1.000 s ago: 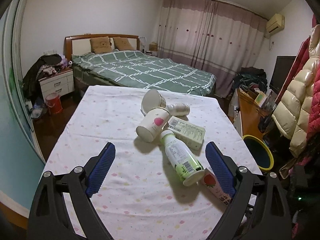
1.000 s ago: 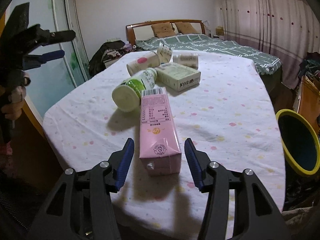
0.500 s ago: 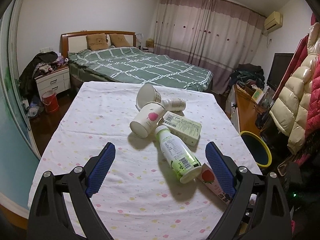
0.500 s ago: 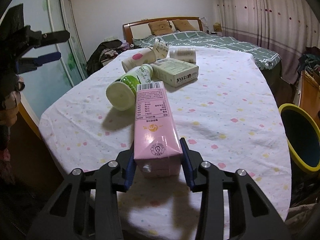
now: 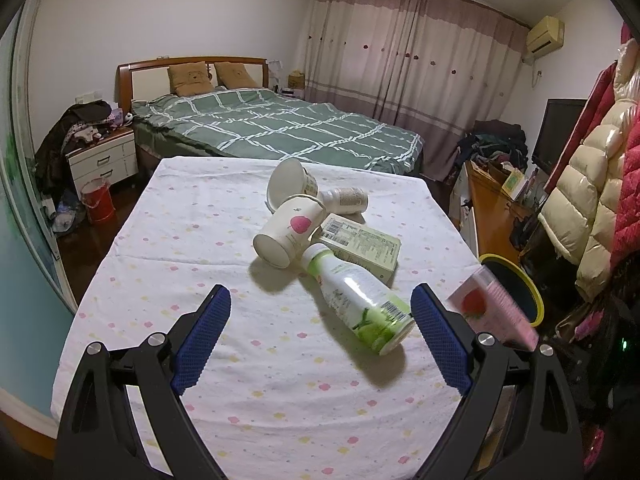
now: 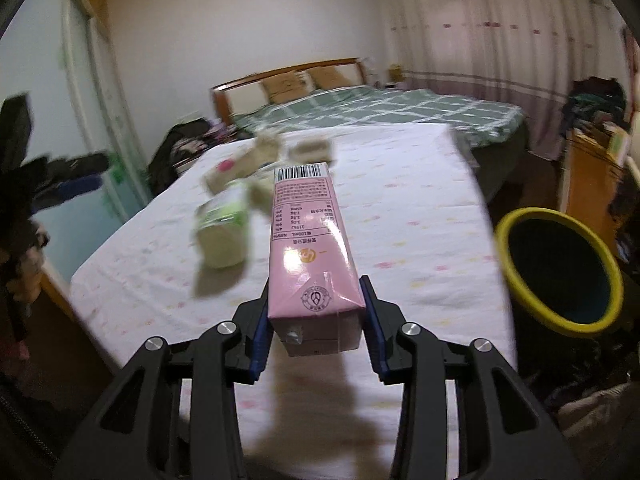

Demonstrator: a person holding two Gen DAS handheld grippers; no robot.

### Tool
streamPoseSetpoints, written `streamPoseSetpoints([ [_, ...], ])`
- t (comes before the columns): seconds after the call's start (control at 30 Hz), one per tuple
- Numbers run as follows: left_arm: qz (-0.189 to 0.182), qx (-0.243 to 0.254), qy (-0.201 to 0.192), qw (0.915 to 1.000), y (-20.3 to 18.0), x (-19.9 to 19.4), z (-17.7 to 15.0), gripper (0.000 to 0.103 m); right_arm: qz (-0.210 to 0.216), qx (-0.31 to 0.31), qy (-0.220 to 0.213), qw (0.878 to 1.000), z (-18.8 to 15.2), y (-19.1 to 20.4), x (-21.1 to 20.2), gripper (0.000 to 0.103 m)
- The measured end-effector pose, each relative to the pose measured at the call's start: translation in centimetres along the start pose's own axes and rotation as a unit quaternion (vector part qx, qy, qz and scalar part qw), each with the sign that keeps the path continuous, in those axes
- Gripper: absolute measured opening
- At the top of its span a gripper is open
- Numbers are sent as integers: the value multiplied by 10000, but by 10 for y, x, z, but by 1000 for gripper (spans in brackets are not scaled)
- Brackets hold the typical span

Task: Collect trash
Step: 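Carry the pink carton into the bin and open the right gripper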

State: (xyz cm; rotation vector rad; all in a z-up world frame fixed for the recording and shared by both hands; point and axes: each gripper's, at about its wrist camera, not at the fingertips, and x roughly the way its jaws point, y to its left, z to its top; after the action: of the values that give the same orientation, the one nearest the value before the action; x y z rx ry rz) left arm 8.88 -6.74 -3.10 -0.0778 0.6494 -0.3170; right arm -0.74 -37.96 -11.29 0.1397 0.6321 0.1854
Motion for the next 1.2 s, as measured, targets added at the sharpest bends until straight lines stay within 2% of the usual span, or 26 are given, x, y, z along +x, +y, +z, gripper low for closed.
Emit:
streamPoseSetpoints([
  [0.17, 1, 32, 52, 10000, -3, 3, 1, 90, -613, 429, -132, 9971, 8, -48, -13, 38],
  [0.33, -15, 88, 119, 9999, -10, 9, 0, 90, -1355, 878, -195, 9867, 16, -105, -20, 38],
  [0.6, -67, 179, 298, 9994, -23, 25, -1, 90, -2145, 1472, 131, 9655, 13, -183, 5, 38],
  [0.73, -98, 239, 414, 9988, -30, 36, -3, 91, -2360, 1668, 274, 9569, 11, -211, 24, 39],
  [0.8, -119, 269, 494, 9983, -35, 43, -4, 91, -2457, 1723, 320, 9534, 11, -220, 30, 46],
  [0.87, -129, 293, 552, 9980, -39, 50, -5, 91, -2515, 1791, 320, 9506, 10, -224, 32, 47],
  [1.2, 1, 366, 858, 9956, -58, 93, -12, 91, -2357, 1708, 238, 9564, 6, -208, 22, 48],
])
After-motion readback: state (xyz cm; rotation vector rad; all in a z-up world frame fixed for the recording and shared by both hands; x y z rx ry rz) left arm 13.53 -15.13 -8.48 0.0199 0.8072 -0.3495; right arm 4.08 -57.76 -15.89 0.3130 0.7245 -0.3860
